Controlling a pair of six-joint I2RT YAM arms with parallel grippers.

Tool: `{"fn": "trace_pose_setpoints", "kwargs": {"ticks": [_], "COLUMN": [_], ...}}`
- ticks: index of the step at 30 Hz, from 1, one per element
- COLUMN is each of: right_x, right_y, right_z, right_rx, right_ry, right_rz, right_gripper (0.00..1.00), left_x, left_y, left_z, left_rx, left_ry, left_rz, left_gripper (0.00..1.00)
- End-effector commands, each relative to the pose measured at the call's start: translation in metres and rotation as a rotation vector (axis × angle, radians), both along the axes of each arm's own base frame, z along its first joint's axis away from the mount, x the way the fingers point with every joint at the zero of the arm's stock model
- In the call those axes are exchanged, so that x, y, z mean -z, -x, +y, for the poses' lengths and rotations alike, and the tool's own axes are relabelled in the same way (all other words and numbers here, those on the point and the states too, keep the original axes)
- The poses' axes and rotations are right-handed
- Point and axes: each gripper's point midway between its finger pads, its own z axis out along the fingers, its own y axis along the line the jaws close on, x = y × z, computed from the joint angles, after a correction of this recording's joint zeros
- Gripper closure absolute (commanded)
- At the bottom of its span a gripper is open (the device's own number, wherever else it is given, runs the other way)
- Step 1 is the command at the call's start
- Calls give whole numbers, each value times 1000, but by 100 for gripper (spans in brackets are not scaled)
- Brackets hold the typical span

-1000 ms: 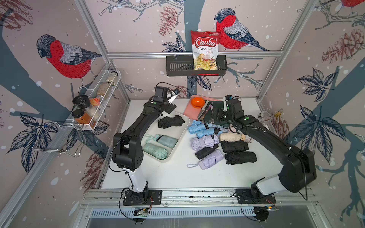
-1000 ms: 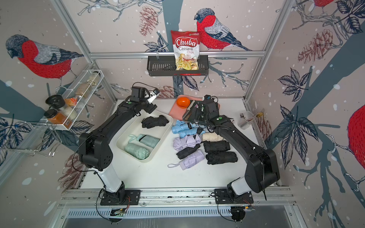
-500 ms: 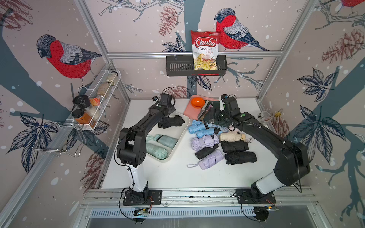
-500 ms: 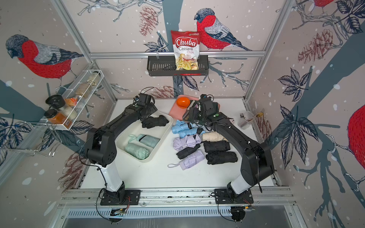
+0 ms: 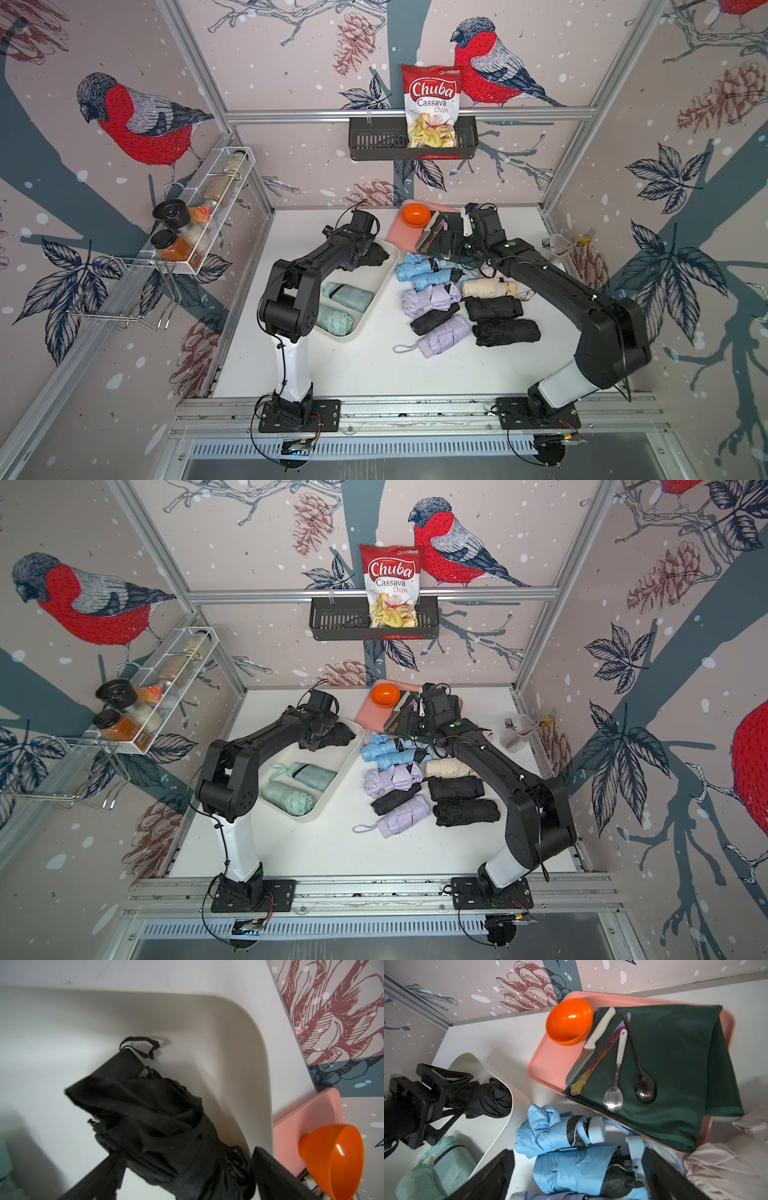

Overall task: Put the umbrella into the storage box
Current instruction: Place the umbrella in the storage box.

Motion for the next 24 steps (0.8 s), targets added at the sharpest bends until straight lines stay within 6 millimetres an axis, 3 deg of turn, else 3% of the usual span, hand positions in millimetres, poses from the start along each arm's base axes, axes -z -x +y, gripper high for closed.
{"fn": "trace_pose_setpoints", "kwargs": {"ticks": [1, 8, 16, 24], "right_x": [-4, 1, 7, 11], "right_y": [-3, -4, -5, -1], "right_z": [3, 3, 6, 8], "right_rx": [-14, -5, -7, -15], "right_ry": [-11, -14, -33, -35], "right_rz": [-22, -12, 4, 24], "right_gripper": [0, 0, 0, 0], "left_x": [8, 18, 14, 13], "left_y": [-4, -2, 7, 0], "left_z": [1, -3, -12, -20], "left_rx": [-9, 75, 189, 319], "left_ry": [-14, -54, -88, -137], "left_rz": [15, 59, 59, 52], "left_gripper": [7, 32, 48, 59]}}
